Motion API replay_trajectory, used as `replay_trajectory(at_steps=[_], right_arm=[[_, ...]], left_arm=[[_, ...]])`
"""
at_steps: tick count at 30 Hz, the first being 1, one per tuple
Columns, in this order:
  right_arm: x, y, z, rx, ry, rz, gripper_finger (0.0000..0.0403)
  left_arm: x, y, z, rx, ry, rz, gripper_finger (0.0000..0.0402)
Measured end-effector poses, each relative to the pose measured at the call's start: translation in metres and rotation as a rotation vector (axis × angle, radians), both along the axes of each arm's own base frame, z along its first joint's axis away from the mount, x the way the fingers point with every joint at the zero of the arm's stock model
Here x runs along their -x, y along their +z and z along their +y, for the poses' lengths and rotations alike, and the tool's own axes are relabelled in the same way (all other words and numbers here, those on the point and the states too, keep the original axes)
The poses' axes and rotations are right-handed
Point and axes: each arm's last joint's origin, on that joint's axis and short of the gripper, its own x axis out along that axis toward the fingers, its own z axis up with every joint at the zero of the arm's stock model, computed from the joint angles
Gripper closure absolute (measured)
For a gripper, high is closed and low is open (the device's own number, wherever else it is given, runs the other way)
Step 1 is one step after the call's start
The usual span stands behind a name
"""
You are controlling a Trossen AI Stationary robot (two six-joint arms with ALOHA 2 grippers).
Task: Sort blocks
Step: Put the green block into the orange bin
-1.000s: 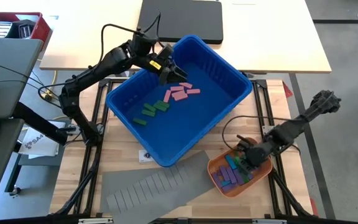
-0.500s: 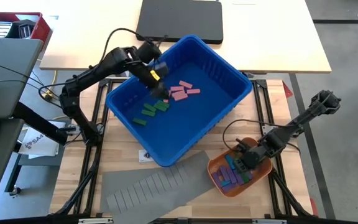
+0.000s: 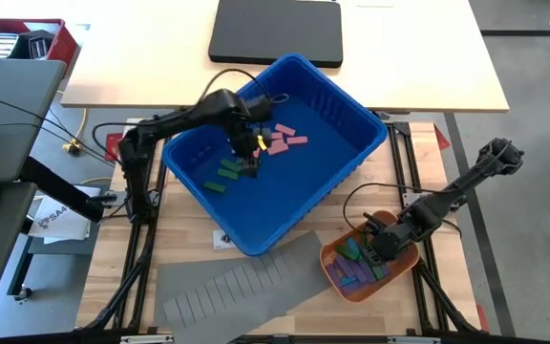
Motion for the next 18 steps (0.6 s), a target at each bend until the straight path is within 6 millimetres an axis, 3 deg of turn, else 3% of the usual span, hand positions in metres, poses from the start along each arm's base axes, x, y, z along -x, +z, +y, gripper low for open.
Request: replay_trajectory(at_steps=[4,7,13,18], right_arm=[[-0.007,0.035,0.006,-0.013,0.010,-0.071,0.0279],[-0.011,0.066,0.006,0.031,0.006,-0.155,0.0283],[-0.006,0.119,-0.007,0.268,-0.063,-0.276,0.0285],[0.004,0.144,-0.021,0.448,-0.122,-0.306,0.0285]], left_arm=[[-0.011,-0.021,0.005,-0.042,0.041,0.103,0.0135],[-0.020,-0.047,0.010,-0.031,0.065,0.232,0.0135],[-0.031,-0.112,0.020,-0.072,0.163,0.578,0.0135],[-0.034,-0.142,0.026,-0.114,0.198,0.690,0.0135]])
